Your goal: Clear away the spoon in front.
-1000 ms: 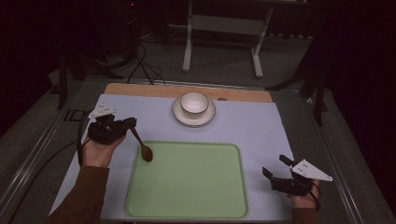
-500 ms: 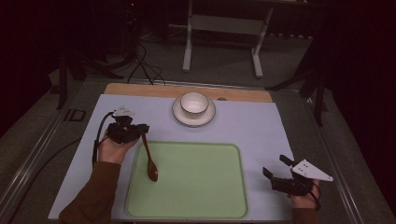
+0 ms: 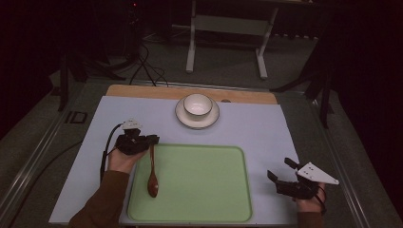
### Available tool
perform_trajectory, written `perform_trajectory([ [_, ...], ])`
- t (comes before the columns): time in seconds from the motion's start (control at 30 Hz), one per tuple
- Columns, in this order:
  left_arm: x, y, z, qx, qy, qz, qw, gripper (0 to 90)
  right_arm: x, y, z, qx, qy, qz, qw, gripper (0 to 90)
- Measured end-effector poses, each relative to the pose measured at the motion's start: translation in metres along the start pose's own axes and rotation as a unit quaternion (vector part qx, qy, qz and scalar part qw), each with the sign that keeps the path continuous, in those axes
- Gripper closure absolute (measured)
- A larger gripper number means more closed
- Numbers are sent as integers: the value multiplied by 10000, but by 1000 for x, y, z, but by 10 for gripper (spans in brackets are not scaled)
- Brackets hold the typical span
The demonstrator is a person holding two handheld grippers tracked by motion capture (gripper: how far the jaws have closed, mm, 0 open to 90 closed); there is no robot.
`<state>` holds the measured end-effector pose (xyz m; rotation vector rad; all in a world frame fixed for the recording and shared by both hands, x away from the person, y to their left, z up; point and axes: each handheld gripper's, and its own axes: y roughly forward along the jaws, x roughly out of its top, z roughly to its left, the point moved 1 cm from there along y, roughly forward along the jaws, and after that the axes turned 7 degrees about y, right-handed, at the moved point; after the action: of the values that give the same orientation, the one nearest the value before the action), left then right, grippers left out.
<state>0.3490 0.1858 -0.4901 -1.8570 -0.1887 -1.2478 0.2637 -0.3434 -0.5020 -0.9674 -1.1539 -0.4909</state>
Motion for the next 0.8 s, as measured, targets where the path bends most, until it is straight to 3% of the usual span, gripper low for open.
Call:
perform_trajectory([
  [0.43,-19,2,6,-186,-230,-71,9995,786,0,0,0,12,-15,3,10000,138],
  [0.8,-32,14,12,-166,-73,294,9994,766,0,0,1,3,-10,-4,10000,138],
])
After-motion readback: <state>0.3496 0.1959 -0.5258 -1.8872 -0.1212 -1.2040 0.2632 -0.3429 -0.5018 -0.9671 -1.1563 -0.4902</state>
